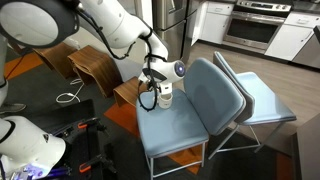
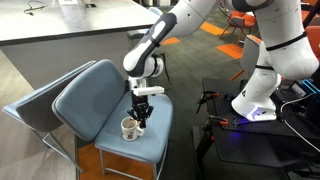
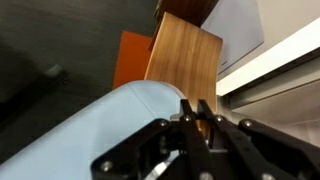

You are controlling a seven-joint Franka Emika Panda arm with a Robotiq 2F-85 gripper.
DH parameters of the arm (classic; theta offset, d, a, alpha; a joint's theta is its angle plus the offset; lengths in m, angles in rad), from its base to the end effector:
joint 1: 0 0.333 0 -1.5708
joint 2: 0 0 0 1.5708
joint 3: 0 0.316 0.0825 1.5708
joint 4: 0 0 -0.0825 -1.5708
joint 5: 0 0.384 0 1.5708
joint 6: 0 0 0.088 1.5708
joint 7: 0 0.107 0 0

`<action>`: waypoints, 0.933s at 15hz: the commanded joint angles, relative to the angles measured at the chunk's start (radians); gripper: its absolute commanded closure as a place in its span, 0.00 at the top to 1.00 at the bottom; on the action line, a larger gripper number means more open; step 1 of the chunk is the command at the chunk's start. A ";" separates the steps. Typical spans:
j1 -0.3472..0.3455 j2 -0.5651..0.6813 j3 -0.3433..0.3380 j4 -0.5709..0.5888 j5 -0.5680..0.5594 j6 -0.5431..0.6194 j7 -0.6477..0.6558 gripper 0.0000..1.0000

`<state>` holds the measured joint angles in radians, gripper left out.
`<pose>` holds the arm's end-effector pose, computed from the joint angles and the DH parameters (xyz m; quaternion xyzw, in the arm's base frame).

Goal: Pick the pen on the chair and put it in the mug

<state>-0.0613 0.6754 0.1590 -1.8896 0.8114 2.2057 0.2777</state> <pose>0.5913 0.0822 0.1329 -0.8551 0.3716 0.2265 0.2819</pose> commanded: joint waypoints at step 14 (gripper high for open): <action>-0.090 0.277 -0.044 0.326 0.150 -0.276 -0.142 0.51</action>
<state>-0.1756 0.9429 0.1373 -1.5919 0.9383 1.9581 0.1399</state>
